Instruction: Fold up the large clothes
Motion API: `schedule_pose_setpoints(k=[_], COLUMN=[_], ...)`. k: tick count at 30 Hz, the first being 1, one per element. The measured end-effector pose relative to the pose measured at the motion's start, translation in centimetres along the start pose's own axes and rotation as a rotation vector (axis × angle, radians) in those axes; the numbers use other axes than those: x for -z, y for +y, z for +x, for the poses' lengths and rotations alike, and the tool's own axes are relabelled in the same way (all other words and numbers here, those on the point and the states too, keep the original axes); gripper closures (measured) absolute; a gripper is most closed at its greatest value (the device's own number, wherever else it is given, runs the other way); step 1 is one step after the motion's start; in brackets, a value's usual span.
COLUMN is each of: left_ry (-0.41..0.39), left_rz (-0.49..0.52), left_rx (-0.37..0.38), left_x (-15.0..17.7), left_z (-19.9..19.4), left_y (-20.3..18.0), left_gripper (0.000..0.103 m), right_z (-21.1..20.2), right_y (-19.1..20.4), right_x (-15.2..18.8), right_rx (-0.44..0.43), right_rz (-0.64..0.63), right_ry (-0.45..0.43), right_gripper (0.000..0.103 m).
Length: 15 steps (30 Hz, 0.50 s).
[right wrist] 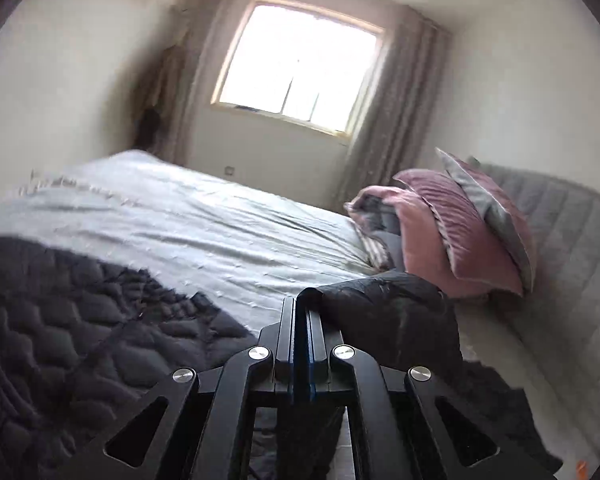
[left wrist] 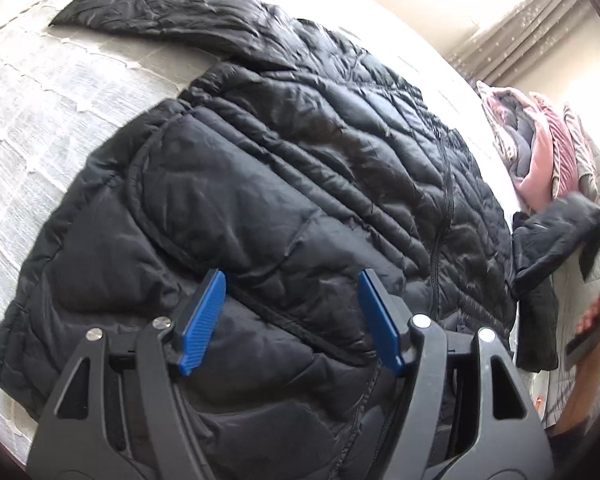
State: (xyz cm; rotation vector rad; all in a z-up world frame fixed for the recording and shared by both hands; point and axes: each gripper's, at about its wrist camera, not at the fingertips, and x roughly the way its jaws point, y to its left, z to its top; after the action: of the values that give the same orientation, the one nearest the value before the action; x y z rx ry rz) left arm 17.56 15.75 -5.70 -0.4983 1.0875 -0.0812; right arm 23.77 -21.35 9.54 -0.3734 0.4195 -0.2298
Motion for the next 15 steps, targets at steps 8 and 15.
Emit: schedule_pose_setpoints(k=[8, 15], left_ry=[-0.006, -0.003], left_rz=[-0.032, -0.017], left_rx=[0.014, 0.040], left_x=[-0.3, -0.6], left_z=[0.2, 0.0], left_y=[0.4, 0.0], left_gripper=[0.034, 0.034], right_z=[4.4, 4.5], right_y=[19.6, 22.8], right_x=[7.0, 12.0], right_rx=[-0.184, -0.149], right_rz=[-0.474, -0.666], right_ry=[0.180, 0.228], right_gripper=[0.099, 0.085])
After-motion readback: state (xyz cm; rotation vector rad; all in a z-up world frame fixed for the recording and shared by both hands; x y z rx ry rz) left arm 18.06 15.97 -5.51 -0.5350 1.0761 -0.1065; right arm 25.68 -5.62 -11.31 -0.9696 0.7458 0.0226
